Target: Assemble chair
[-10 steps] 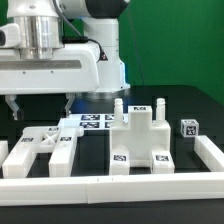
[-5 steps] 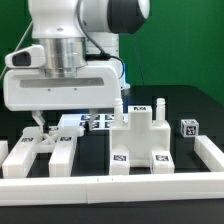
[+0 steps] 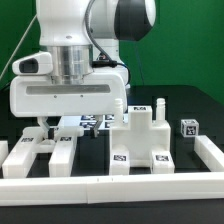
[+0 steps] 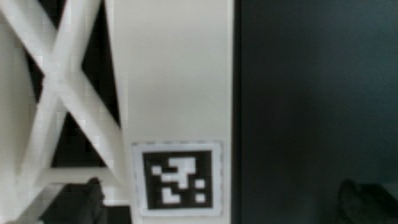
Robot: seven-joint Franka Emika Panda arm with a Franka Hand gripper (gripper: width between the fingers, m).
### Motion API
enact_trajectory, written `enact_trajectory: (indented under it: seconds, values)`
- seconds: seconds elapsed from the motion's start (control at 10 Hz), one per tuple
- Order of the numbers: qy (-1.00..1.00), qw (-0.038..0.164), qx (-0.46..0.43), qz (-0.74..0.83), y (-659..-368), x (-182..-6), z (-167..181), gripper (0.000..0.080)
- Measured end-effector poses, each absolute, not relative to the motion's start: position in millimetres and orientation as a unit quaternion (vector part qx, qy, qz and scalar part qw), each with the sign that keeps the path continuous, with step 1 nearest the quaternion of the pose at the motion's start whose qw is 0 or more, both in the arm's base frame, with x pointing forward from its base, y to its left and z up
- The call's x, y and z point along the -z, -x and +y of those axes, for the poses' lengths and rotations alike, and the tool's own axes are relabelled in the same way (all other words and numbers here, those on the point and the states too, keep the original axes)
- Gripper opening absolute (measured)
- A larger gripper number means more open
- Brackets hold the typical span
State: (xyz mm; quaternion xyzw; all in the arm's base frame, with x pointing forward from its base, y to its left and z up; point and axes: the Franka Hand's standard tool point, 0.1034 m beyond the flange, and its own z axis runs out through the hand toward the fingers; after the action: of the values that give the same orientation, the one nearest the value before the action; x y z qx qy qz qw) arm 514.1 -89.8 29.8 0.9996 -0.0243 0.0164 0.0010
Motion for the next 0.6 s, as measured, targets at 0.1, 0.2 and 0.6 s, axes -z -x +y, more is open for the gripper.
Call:
enact_trajectory:
  seconds: [0.1, 0.2, 0.6]
  values:
    - [-1.000, 0.002, -0.018, -0.023, -518.7, -28.6, -90.1, 0.0649]
    - [-1.000, 0.003, -0.019, -0.023, -521.5, -26.9, -90.6, 0.0649]
    - [-0.999, 0.010, -0.026, -0.023, -527.9, -20.9, -96.3, 0.0649]
